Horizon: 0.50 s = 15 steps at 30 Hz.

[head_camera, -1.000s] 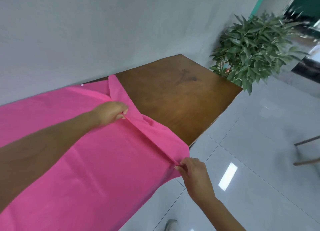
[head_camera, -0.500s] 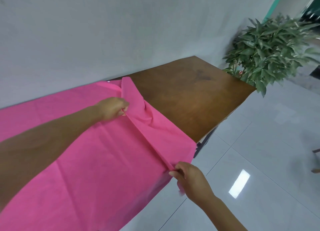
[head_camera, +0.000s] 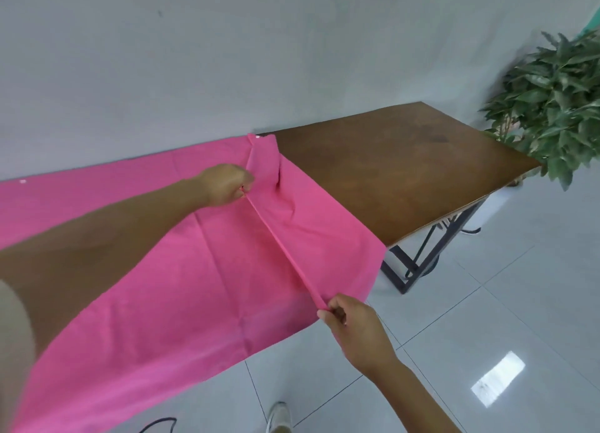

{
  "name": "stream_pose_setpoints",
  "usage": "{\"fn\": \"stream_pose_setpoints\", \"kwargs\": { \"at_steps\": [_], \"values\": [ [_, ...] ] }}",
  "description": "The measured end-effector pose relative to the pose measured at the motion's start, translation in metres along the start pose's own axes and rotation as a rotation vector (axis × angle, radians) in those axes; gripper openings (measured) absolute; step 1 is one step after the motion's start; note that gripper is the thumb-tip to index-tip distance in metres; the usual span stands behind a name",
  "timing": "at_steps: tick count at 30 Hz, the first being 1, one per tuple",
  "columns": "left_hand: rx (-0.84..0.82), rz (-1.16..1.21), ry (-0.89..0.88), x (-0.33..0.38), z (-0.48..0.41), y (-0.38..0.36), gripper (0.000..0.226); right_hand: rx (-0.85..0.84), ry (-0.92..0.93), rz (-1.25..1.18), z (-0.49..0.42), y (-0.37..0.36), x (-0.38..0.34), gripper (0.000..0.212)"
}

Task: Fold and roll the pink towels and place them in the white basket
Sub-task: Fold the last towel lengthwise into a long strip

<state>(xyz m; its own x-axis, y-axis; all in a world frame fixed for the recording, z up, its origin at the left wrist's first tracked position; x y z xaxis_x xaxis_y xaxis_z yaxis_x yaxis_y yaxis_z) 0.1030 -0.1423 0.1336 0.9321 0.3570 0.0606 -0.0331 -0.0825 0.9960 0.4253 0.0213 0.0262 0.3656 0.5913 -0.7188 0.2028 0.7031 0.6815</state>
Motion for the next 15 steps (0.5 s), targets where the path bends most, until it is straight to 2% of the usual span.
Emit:
{"fn": "stream_pose_setpoints", "kwargs": {
  "at_steps": [11, 15],
  "values": [
    [0.033, -0.086, 0.153, 0.007, 0.125, 0.047, 0.013, -0.107, 0.119, -0.081, 0.063, -0.057, -0.059, 0.028],
    [0.063, -0.109, 0.145, 0.005, 0.167, 0.062, 0.012, -0.166, 0.129, -0.159, 0.085, -0.074, -0.088, 0.028]
  ]
}}
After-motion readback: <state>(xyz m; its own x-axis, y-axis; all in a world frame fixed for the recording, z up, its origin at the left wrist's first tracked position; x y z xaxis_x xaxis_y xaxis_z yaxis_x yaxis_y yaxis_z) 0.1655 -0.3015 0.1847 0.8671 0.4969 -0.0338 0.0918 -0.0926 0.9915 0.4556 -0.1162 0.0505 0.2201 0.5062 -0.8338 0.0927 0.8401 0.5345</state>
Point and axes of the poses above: each hand's wrist, its own z-axis away from the middle knuckle, its own y-axis out of the back of the hand, x = y × z, the point moved 6 cm from there along -z, towards the middle knuckle, and after that the axes turned 10 degrees about -y, right-handed, at the moved point
